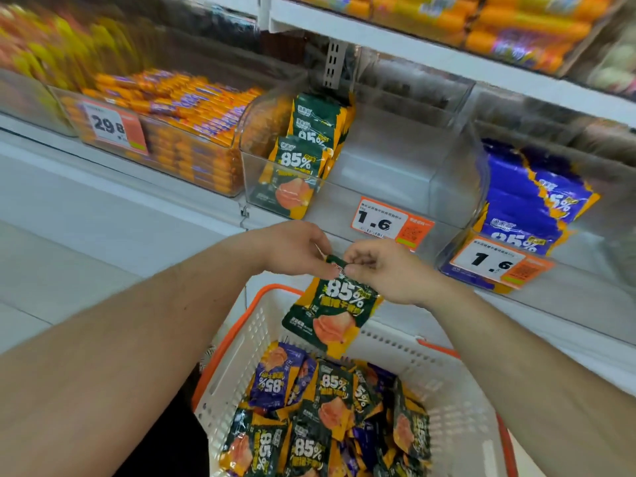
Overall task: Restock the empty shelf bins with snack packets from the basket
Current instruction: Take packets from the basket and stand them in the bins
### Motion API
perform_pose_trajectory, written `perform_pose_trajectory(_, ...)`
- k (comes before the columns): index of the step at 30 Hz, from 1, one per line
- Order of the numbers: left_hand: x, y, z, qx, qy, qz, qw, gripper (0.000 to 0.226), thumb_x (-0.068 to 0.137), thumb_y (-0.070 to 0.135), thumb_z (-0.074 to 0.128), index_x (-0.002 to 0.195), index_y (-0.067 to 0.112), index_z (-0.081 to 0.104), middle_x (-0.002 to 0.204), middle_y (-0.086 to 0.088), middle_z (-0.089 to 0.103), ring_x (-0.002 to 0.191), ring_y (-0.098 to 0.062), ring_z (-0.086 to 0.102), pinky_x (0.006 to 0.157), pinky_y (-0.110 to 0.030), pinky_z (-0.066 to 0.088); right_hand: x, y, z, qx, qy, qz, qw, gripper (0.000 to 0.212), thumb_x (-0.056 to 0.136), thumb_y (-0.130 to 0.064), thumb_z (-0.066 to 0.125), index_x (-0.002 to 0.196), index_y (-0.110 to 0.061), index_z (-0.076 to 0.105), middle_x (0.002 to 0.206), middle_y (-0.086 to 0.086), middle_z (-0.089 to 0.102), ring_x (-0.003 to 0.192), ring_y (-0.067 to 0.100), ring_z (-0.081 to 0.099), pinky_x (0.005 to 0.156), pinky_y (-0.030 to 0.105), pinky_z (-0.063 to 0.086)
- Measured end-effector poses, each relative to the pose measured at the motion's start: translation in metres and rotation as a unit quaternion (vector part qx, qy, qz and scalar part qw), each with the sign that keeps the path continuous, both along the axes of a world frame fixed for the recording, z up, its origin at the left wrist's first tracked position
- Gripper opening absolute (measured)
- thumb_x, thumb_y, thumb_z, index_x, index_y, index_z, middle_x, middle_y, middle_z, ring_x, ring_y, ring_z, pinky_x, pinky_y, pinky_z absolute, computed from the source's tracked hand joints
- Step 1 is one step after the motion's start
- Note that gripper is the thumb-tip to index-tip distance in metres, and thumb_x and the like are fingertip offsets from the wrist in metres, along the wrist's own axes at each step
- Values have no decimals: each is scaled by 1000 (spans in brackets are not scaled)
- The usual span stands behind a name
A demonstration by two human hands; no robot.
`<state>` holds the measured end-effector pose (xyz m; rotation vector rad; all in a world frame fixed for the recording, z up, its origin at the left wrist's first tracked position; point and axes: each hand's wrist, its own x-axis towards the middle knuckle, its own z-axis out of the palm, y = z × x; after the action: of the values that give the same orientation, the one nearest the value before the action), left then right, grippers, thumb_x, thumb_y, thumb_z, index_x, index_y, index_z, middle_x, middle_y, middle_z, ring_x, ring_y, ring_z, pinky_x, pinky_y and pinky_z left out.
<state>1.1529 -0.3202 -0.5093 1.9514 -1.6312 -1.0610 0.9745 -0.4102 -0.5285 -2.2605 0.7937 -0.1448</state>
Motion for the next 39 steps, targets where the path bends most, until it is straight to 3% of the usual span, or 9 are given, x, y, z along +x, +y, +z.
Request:
perform_pose_trajectory(4, 5, 6, 5, -28, 74, 3, 997, 19, 82, 25, 77, 97, 14, 71, 94, -3, 75, 89, -21, 71, 87, -41, 56, 13, 5, 27, 42, -92, -45, 994, 24, 93, -9, 64, 75, -25, 60, 61, -15, 59, 59, 0, 50, 62, 19, 40)
perform_pose_trajectory(7, 9, 8, 11, -92, 149, 61, 983, 7, 82, 15, 77, 88, 13, 73, 99, -10, 74, 94, -29, 70, 89, -48, 55, 19, 5, 38, 78, -173, -101, 977, 20, 91, -5, 67, 77, -20, 64, 71, 2, 67, 67, 12, 59, 67, 28, 47)
perform_pose_trajectory(12, 14, 13, 24, -185, 258, 148, 937, 9, 86, 9, 72, 95, 12, 73, 98, -1, 74, 90, -14, 69, 89, -36, 53, 19, 6, 45, 219, -297, -193, 909, 11, 85, -6, 70, 80, -14, 66, 72, 5, 65, 51, 11, 55, 52, 24, 44)
perform_pose_trajectory(17, 13, 11, 30, -220, 302, 212, 903, 6, 88, 11, 70, 88, 16, 73, 90, -2, 76, 86, -18, 71, 84, -38, 56, 33, 9, 51, 229, -292, -171, 913, 16, 90, -5, 64, 79, -14, 72, 65, 6, 62, 41, 11, 38, 40, 18, 29)
perform_pose_trajectory(20, 20, 7, 33, -249, 298, 288, 875, 6, 88, 23, 71, 86, 17, 73, 86, -3, 75, 87, -19, 71, 85, -39, 57, 43, 9, 72, 127, -323, -171, 922, 19, 91, -1, 63, 79, -15, 68, 57, -7, 64, 39, 6, 46, 38, 17, 36)
perform_pose_trajectory(23, 31, 5, 39, -272, 310, 387, 825, 12, 89, 13, 62, 78, 17, 64, 69, 2, 68, 63, -9, 65, 54, -19, 49, 50, 2, 98, -43, -380, -174, 907, 22, 91, -3, 65, 81, -22, 67, 54, -20, 63, 46, -5, 53, 50, 12, 43)
perform_pose_trajectory(25, 40, 4, 39, -272, 301, 427, 808, 11, 86, 10, 59, 79, 18, 62, 80, -4, 66, 73, -18, 60, 57, -24, 43, 58, -5, 113, -90, -408, -172, 892, 24, 91, -6, 66, 79, -27, 66, 55, -25, 62, 51, -8, 54, 56, 11, 44)
perform_pose_trajectory(34, 39, -4, 36, -246, 296, 454, 803, 11, 86, 9, 55, 81, 17, 60, 81, -6, 63, 73, -20, 57, 57, -25, 42, 129, -61, 91, 63, -222, -287, 930, 12, 93, -19, 67, 87, -13, 59, 72, 8, 57, 45, 12, 46, 41, 19, 32)
perform_pose_trajectory(39, 40, -5, 36, -247, 290, 463, 801, 13, 86, 9, 54, 78, 17, 60, 77, -4, 63, 72, -19, 58, 56, -24, 42, 147, -72, 69, 182, -82, -283, 938, 39, 92, -20, 69, 123, -10, 48, 98, 8, 58, 51, 15, 54, 45, 25, 45)
